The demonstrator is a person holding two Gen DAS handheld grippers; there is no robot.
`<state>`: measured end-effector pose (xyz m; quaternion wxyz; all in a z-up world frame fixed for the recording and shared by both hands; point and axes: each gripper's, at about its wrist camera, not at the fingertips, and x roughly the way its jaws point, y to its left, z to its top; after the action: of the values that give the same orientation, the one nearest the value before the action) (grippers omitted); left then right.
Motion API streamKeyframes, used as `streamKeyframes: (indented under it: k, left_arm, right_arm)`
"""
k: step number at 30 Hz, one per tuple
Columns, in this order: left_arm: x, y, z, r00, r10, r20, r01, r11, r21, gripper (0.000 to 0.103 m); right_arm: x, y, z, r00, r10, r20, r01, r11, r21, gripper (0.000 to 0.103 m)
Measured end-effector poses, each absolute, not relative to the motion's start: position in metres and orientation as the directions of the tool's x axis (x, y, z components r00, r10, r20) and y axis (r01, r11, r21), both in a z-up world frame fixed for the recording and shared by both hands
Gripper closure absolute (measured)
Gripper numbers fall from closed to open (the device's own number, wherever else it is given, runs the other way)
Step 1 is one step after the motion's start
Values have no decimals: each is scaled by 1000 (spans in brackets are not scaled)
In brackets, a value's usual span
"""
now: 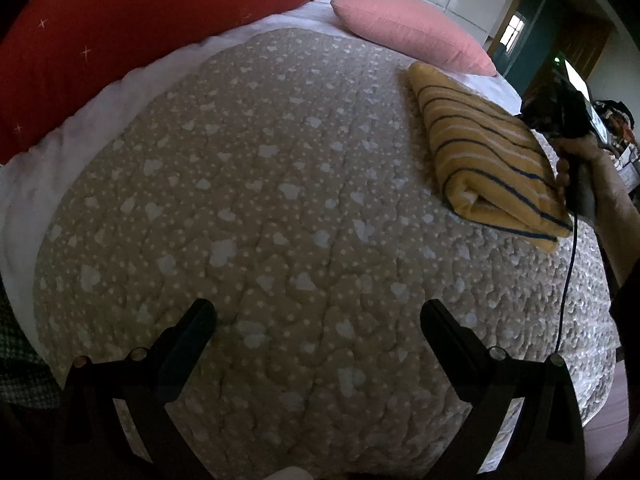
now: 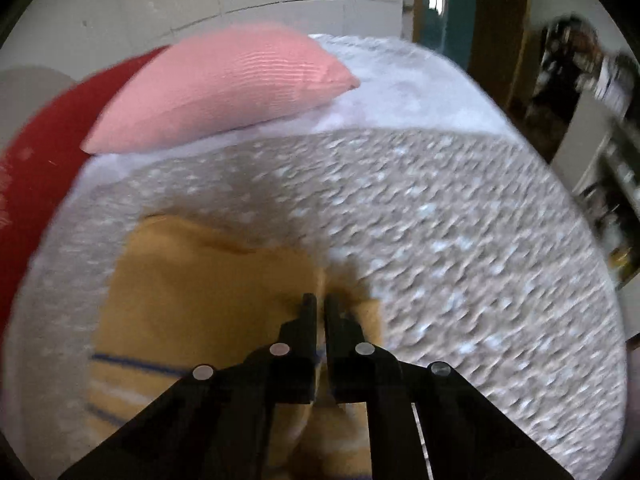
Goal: Fold small clothes
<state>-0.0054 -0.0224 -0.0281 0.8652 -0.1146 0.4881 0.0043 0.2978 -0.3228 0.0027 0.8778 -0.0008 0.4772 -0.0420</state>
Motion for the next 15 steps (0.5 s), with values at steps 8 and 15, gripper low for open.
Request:
streamKeyframes:
  k: [8,15]
  left_arm:
    - [-12,-28,-21,558,-39,-829,-131,982,-134,1]
    - [-27,-41,0,617,61,-784,-148,988,-40,1]
  right_arm:
    - [240,-338,37,621,-74,-780,19,997,-79,80]
    - [132,-350,45,642,41,-766,-53,999,10,47]
